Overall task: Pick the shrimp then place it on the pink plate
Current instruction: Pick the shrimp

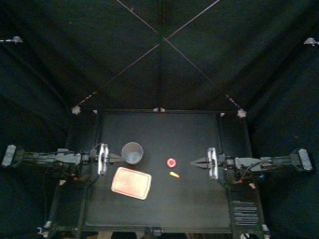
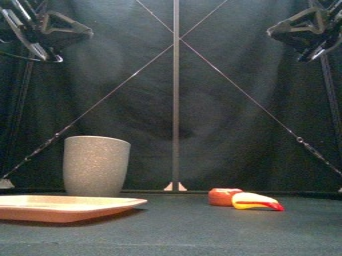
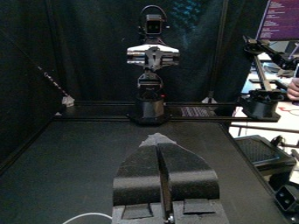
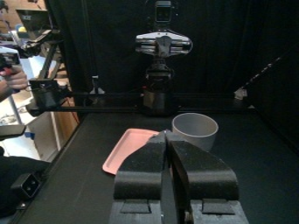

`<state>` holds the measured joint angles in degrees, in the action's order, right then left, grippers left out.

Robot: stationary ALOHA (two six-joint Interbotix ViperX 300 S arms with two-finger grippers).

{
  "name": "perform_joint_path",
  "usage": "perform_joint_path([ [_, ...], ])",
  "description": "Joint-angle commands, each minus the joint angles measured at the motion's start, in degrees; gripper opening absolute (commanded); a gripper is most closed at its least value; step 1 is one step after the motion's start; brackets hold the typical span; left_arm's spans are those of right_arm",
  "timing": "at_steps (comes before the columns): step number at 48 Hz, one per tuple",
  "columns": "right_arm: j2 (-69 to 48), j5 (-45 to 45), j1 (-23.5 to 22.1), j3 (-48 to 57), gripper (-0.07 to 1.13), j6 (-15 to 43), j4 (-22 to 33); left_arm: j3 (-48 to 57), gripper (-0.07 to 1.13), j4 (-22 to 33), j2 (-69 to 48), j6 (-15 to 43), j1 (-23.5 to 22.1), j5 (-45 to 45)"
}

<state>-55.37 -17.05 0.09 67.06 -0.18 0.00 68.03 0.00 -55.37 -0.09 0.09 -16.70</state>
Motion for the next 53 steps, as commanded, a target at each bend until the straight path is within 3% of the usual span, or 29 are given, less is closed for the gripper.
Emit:
perform_joint_path([
  [1, 2.3, 0.1, -0.2, -0.1, 0.10, 0.8, -0.8, -0.4, 0.00, 1.5, 0.9, -0.1, 0.3, 0.0],
  [14, 12.2, 2.1, -1.8, -2.3, 0.10, 2.8, -7.3, -0.5, 0.02, 2.8, 0.9, 0.3, 1.1, 0.0],
  [23, 18.7, 6.2, -1.2, -4.3, 0.14, 2.8, -14.8, -0.4, 0.02, 2.8, 1.0, 0.3, 2.0, 0.0],
  [27, 22.1, 6.8, -0.8, -4.3, 0.23, 2.9, -18.3, -0.4, 0.02, 2.8, 1.0, 0.3, 2.4, 0.0],
  [33, 28.2, 6.8, 0.3, -4.8, 0.49, 2.8, -24.3, -0.4, 0.02, 2.7, 1.0, 0.3, 2.9, 0.0],
  [42, 36.9, 6.6, 0.4, -7.6, 0.85, 2.6, -26.9, -0.6, 0.02, 2.7, 1.0, 0.3, 3.5, -0.2],
  [46, 40.7, 6.9, 0.7, -9.5, 0.92, 2.5, -26.3, -0.6, 0.02, 2.7, 1.1, 0.3, 3.5, -0.2],
  [53, 46.8, 8.0, 1.8, -13.2, 0.92, 2.6, -24.3, -0.5, 0.02, 2.7, 1.1, 0.3, 3.5, -0.2],
])
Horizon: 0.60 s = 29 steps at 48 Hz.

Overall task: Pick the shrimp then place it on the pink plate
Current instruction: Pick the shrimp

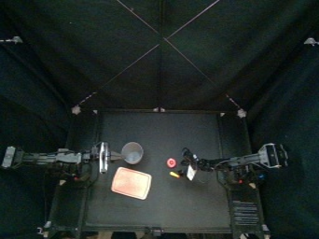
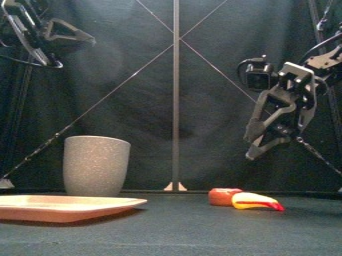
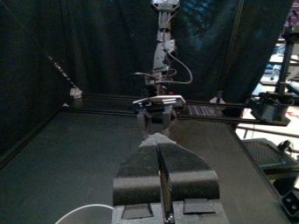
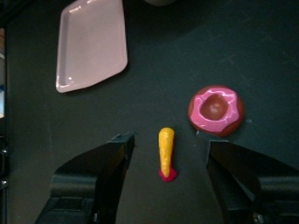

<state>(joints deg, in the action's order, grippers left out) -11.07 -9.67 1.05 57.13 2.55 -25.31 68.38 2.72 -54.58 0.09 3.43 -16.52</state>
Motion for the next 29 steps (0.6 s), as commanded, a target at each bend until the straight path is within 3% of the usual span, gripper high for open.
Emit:
perform_joint_path([
  [1, 3.2, 1.0, 1.0, -3.6, 0.92, -0.1, 1.2, -0.9, 0.02, 0.0, 0.4, 0.1, 0.1, -0.4],
  [29, 9.0, 5.3, 1.1, -5.0, 0.92, 0.0, 1.7, -0.4, 0.02, 0.0, 0.4, 0.1, 0.2, -0.4],
])
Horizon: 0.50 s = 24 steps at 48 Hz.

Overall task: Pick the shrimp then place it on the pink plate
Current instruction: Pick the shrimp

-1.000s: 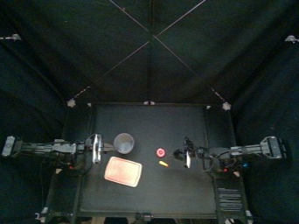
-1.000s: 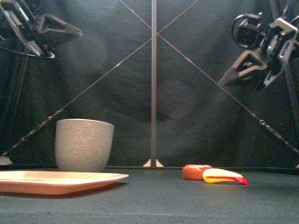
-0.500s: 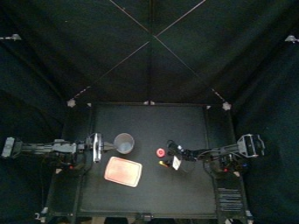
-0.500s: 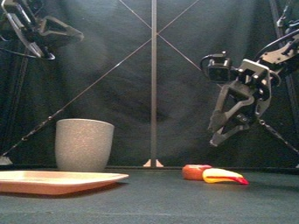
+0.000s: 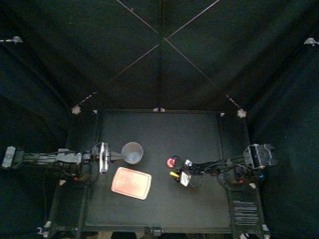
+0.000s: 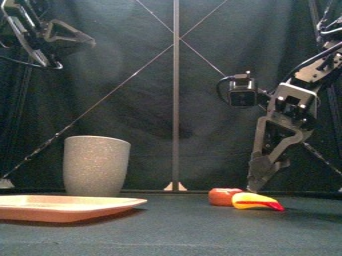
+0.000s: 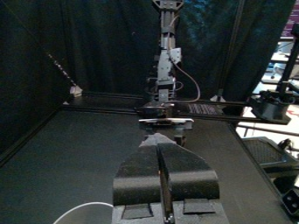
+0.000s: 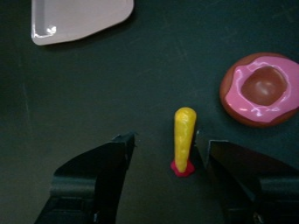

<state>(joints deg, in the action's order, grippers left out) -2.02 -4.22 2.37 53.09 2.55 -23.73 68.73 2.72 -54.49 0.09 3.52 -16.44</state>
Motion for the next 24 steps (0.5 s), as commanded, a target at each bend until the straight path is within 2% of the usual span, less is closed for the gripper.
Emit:
perform_joint_path([
  [1, 0.2, -0.2, -0.3, -1.1, 0.92, 0.0, 0.1, -0.8, 0.02, 0.0, 0.3, 0.1, 0.1, -0.4],
  [14, 3.1, -0.1, -0.3, -1.8, 0.91, 0.1, -0.2, -0.7, 0.02, 0.0, 0.3, 0.1, 0.1, -0.4],
  [24, 3.2, -0.2, -0.4, -1.8, 0.80, 0.1, -0.3, -0.6, 0.02, 0.0, 0.3, 0.0, -0.1, -0.5],
])
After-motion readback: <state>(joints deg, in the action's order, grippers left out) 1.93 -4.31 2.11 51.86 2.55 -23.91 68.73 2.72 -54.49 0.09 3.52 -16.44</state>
